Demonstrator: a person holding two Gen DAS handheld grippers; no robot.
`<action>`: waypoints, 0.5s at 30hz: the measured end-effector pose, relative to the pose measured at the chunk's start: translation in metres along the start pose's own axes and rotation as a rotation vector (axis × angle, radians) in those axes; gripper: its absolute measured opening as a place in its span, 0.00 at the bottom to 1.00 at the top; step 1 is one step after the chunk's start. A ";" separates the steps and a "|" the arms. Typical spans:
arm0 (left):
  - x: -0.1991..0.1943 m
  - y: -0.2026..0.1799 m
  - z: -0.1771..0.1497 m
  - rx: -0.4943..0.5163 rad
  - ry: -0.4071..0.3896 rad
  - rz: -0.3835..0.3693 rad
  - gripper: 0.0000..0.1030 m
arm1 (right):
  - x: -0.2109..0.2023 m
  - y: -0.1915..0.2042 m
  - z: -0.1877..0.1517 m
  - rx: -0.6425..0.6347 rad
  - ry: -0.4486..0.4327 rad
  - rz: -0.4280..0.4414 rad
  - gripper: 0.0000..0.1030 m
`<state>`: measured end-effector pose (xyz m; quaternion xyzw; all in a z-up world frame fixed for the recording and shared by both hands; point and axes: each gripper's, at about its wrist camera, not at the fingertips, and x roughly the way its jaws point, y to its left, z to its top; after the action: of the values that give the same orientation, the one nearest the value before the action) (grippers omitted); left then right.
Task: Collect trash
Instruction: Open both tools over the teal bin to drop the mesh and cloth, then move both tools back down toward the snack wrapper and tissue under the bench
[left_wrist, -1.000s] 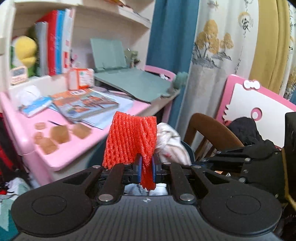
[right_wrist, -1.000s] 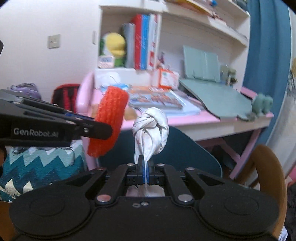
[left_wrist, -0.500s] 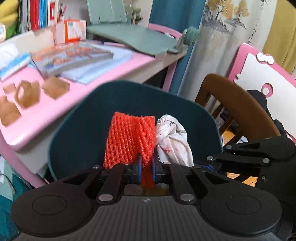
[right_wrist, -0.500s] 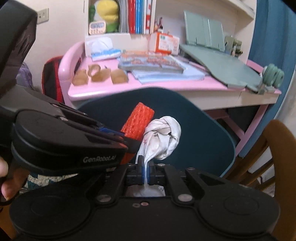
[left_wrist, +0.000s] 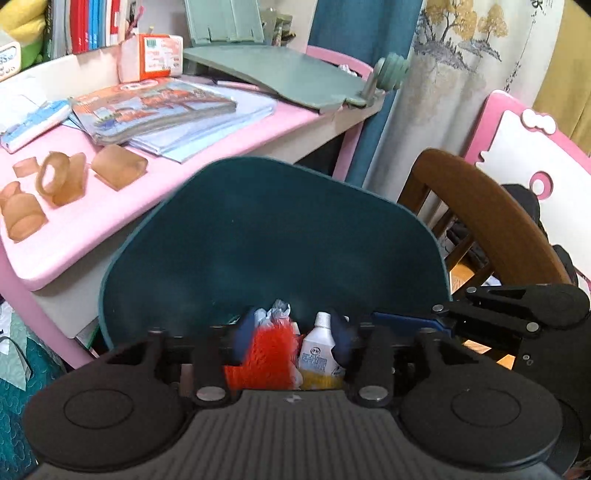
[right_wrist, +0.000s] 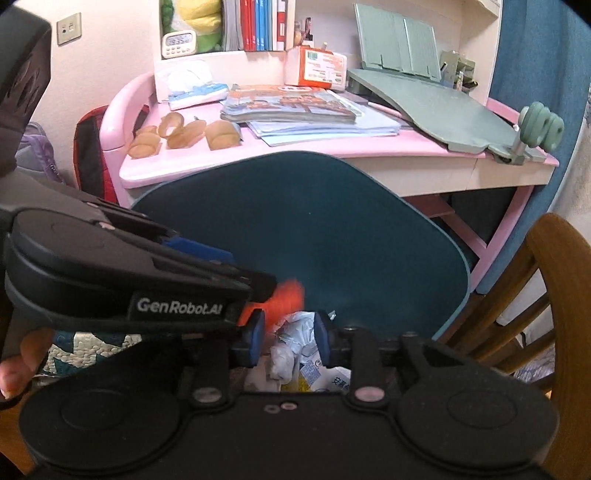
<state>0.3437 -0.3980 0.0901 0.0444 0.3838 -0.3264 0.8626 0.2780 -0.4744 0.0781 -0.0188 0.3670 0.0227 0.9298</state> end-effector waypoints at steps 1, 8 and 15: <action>-0.004 0.000 0.000 0.001 -0.011 -0.002 0.50 | -0.003 0.001 0.000 -0.001 -0.006 -0.004 0.32; -0.042 -0.003 -0.006 0.010 -0.058 0.000 0.58 | -0.033 0.006 -0.001 -0.015 -0.047 0.006 0.40; -0.089 -0.002 -0.022 0.028 -0.101 0.015 0.58 | -0.069 0.022 -0.004 -0.042 -0.095 0.030 0.42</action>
<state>0.2847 -0.3454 0.1362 0.0427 0.3348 -0.3273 0.8826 0.2238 -0.4543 0.1223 -0.0319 0.3223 0.0451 0.9450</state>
